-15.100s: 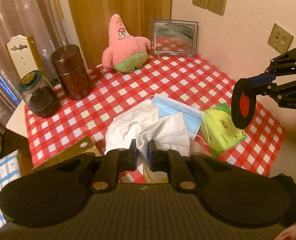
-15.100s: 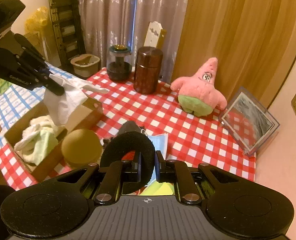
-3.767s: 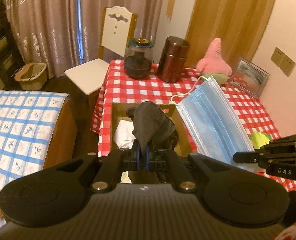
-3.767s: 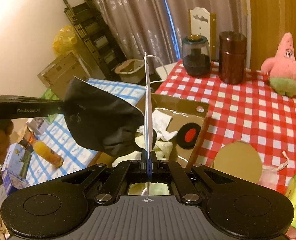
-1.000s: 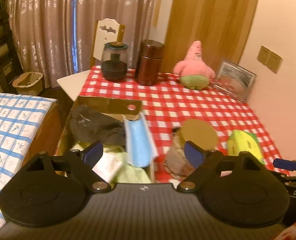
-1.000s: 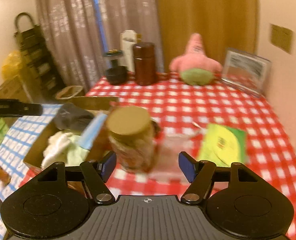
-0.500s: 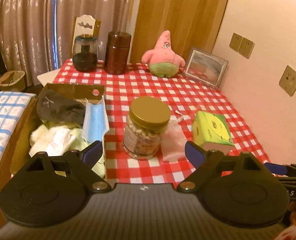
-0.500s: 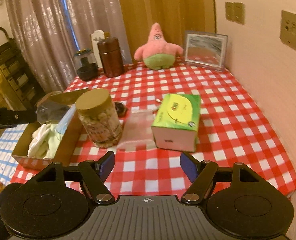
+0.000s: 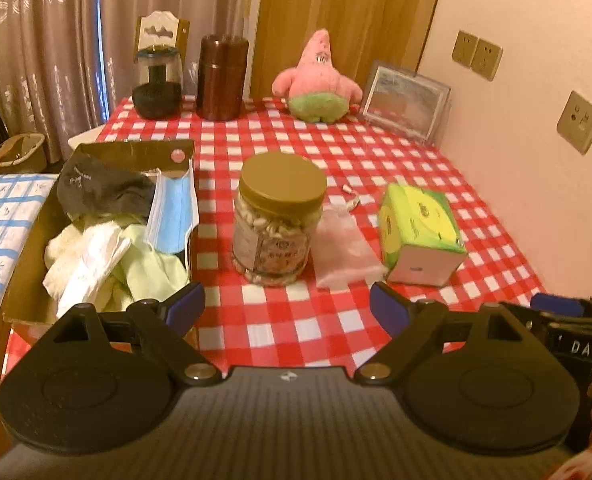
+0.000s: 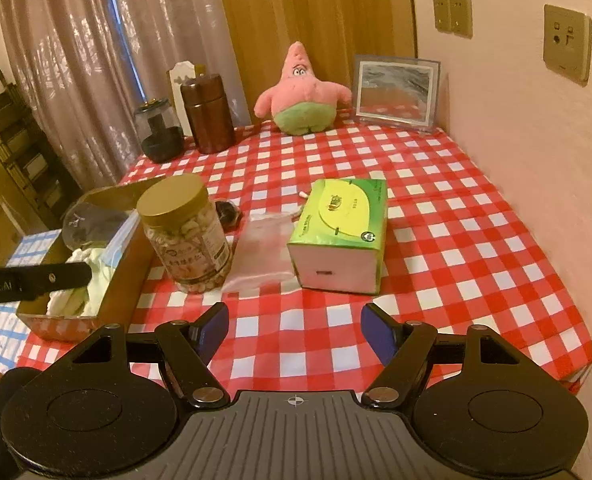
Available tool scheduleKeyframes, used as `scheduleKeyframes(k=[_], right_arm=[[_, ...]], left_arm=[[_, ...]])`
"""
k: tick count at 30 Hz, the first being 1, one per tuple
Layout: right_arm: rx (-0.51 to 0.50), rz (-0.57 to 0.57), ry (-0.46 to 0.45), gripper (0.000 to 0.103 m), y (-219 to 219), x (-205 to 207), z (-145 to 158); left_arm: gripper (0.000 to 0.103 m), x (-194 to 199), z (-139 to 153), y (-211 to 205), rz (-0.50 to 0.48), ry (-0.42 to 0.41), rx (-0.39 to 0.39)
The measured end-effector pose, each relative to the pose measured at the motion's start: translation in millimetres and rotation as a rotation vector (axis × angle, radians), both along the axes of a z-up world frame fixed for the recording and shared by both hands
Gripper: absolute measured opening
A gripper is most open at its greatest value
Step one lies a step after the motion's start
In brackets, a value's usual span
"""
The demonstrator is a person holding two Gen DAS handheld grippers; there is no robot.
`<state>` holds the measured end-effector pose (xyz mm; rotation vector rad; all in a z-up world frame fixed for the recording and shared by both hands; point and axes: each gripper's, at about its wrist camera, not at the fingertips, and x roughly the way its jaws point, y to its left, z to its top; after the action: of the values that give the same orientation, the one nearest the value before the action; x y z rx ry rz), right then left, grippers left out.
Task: Organize soft objects
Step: 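Withdraw both open tools from the tray toward the nut jar and tissue box, then lower the left tool to the small dark pouch while the right tool approaches the clear mesh bag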
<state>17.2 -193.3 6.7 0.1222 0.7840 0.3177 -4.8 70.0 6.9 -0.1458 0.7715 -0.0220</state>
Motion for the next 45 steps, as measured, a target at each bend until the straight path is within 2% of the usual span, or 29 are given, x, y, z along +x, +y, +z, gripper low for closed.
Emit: scheduleKeyframes(k=[9,24,37,41,45], right_arm=[[0.008,0.02,0.018,0.073,11,6,-4],[-0.048,0.065,0.012,0.073,42,30,-23],[-0.093,0.135,0.012,0.075,90,77,-64],[-0.108,0.138,0.014,0.081,104,93,-80],[-0.125,0.144,0.021,0.082,116,109,-97]], left_arm=[[0.088,-3,-9,1,-0.005,0.05,0.004],[0.088,22,-13,37,0.019,0.043,0.037],[0.088,66,-38,49,-0.027,0.061,0.062],[0.088,78,-45,56,-0.028,0.068,0.062],[0.088,86,-52,62,-0.032,0.077,0.062]])
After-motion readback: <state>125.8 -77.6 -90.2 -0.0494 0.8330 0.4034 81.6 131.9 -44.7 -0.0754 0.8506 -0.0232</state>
